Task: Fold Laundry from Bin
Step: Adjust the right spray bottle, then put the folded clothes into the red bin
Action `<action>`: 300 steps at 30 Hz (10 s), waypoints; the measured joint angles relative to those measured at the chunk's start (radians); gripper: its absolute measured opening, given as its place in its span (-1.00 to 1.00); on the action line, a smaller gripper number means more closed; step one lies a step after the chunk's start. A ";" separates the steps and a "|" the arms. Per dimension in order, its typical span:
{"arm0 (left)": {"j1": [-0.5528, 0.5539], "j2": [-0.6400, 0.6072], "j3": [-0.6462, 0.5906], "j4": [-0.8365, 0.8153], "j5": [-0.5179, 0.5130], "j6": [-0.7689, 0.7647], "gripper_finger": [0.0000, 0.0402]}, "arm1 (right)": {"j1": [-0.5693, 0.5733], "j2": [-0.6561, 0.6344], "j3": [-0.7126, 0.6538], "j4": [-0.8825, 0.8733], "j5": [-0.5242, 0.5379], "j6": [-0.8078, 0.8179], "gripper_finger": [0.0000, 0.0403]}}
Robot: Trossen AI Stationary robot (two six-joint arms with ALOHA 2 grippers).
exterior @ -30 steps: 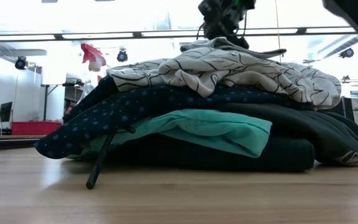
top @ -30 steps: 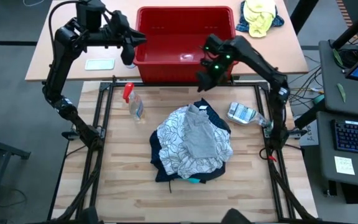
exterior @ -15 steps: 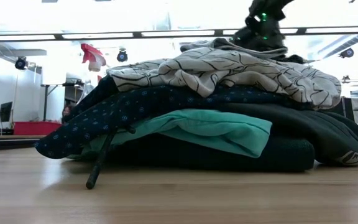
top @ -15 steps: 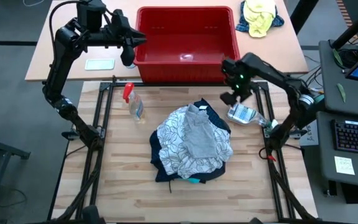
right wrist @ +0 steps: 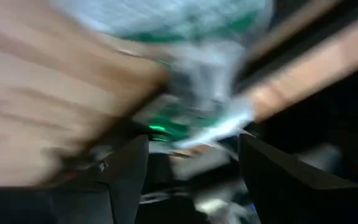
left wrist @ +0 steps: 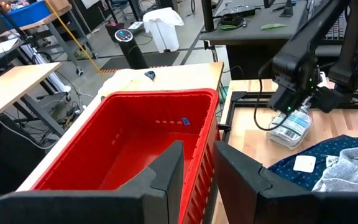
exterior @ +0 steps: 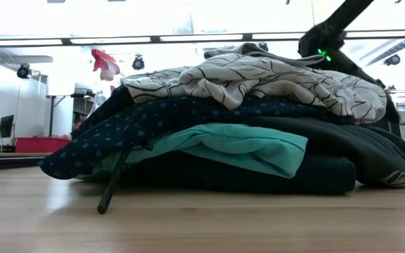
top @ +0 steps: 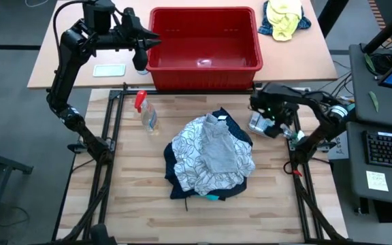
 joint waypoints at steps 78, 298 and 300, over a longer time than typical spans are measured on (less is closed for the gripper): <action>-0.002 0.092 0.000 0.084 0.035 -0.042 -0.62 | -0.049 0.132 0.560 0.013 -0.274 -0.009 -0.04; 0.028 0.065 0.014 0.125 0.191 -0.220 0.71 | 0.072 -0.675 -0.446 1.060 0.326 0.654 0.62; 0.018 0.065 0.014 0.116 0.191 -0.206 0.69 | 0.073 -0.698 -0.446 1.055 0.299 0.656 0.61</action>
